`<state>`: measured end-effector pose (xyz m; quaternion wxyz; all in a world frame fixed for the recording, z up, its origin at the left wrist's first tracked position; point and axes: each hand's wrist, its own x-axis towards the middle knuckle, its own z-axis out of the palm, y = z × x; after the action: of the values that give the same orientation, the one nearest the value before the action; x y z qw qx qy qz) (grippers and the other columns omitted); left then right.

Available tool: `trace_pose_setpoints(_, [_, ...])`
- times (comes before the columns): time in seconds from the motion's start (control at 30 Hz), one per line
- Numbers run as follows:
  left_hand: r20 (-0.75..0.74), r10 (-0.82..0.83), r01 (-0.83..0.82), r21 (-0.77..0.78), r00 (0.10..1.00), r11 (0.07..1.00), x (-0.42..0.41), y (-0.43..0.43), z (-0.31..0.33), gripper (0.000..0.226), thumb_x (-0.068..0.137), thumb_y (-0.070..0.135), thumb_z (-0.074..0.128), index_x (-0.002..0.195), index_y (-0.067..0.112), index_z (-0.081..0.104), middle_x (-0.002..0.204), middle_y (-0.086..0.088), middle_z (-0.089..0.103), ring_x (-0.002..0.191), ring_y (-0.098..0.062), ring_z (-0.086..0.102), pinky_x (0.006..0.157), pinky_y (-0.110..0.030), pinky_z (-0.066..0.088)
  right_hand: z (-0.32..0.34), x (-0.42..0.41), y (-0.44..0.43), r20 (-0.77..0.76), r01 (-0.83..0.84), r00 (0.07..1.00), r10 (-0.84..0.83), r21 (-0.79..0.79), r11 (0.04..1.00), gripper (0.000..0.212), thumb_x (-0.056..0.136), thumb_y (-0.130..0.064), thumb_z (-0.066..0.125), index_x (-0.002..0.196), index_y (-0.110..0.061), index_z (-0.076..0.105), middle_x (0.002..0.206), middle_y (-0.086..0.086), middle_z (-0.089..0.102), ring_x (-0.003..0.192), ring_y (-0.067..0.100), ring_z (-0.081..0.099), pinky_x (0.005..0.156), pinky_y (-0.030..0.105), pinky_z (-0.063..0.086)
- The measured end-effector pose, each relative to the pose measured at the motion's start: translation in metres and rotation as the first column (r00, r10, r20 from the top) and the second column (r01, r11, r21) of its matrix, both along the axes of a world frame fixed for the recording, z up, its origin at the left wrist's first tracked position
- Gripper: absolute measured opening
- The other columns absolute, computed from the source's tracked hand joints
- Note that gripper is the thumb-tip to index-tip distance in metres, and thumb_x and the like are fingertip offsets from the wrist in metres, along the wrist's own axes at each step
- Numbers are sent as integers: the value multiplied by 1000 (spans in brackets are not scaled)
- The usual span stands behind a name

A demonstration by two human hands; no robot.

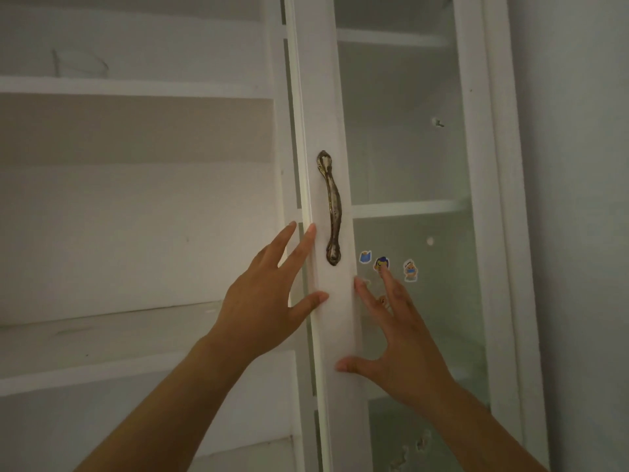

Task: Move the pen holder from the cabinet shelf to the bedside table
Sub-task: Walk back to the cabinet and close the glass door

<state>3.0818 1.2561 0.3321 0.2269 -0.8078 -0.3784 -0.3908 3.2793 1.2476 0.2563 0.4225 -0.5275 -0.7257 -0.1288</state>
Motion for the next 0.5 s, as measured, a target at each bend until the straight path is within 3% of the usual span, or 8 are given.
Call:
trace_pose_setpoints(0.17, [12,23,-23,-25,1000,999,-1,15,-2,91,77,58,52,128,49,-23,155,12,-1,138,-13,19,95,-34,43,-3,-3,18,6,7,1000,-7,12,1000,108,58,-73,61,138,-52,-8,144,-19,-37,136,11,-27,115,40,7])
trace_pose_setpoints(0.5, [3,19,-19,-66,1000,998,-3,38,-2,88,78,58,49,121,51,-28,155,13,-4,140,-15,18,99,-37,40,-2,-10,33,48,69,997,-68,-28,997,105,62,-75,55,133,-53,-21,139,-17,-45,133,13,-36,115,46,7])
